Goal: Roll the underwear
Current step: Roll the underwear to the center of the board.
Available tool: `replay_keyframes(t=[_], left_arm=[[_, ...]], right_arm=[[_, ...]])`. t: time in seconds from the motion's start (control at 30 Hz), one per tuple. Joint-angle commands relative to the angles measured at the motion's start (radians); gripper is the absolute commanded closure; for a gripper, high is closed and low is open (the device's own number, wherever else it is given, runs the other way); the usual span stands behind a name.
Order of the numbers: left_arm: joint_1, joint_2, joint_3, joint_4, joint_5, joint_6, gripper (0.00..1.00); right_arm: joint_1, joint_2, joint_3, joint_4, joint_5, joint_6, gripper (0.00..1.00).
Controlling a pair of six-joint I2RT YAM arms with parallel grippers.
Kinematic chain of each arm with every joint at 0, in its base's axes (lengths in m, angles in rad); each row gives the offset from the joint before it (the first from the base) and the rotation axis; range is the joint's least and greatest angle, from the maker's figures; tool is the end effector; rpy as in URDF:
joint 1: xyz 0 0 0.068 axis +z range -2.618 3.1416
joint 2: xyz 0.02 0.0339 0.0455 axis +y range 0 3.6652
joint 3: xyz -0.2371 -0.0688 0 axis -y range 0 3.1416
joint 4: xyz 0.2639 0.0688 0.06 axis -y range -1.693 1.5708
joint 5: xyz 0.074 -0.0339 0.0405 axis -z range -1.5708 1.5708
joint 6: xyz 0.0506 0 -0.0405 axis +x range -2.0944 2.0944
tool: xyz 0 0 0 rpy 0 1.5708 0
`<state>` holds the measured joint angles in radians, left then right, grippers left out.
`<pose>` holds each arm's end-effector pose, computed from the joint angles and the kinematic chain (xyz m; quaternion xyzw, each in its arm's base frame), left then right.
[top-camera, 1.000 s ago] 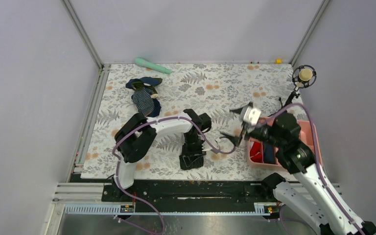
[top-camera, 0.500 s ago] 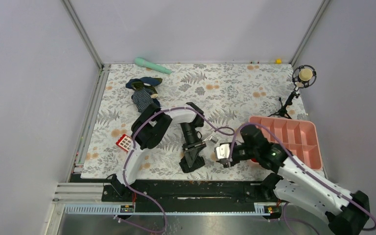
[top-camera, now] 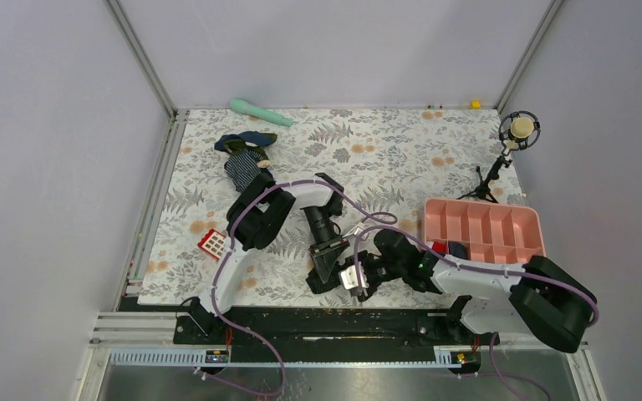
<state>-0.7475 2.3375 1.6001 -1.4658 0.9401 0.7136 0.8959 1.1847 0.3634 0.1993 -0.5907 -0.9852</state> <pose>0.2354 -0.2739 0.0675 -0.4605 -0.7251 0.4257 0.2845 0.1334 0.2118 0.1132 -0.7659 0.3941 0.2392 0.4481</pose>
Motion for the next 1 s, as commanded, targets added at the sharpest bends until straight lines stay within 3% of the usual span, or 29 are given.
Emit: replay_keyframes(t=[0.0, 0.3, 0.6, 0.7, 0.8, 0.87, 0.93, 0.97], left_arm=[[0.008, 0.043, 0.025, 0.080, -0.016, 0.064, 1.00], [0.026, 0.047, 0.030, 0.073, 0.001, 0.071, 1.00], [0.038, 0.067, 0.049, 0.047, 0.016, 0.083, 1.00], [0.041, 0.068, 0.057, 0.045, 0.025, 0.079, 1.00], [0.058, 0.041, 0.038, 0.121, 0.021, -0.006, 0.88], [0.089, -0.020, -0.013, 0.249, 0.017, -0.145, 0.76], [0.141, -0.101, -0.085, 0.416, 0.001, -0.343, 0.72], [0.169, -0.144, -0.118, 0.484, 0.002, -0.474, 0.71]], right_arm=[[0.033, 0.096, 0.018, 0.220, 0.017, 0.015, 0.34], [0.078, 0.236, 0.053, 0.300, 0.026, 0.010, 0.32], [0.117, 0.263, 0.075, 0.347, 0.183, 0.036, 0.36], [0.118, 0.274, 0.106, 0.303, 0.152, 0.040, 0.50], [0.118, 0.304, 0.206, 0.079, 0.099, -0.009, 0.78], [0.118, 0.323, 0.263, -0.046, 0.076, -0.028, 0.89], [0.118, 0.332, 0.290, -0.128, 0.052, -0.044, 1.00], [0.118, 0.333, 0.301, -0.162, 0.045, -0.043, 1.00]])
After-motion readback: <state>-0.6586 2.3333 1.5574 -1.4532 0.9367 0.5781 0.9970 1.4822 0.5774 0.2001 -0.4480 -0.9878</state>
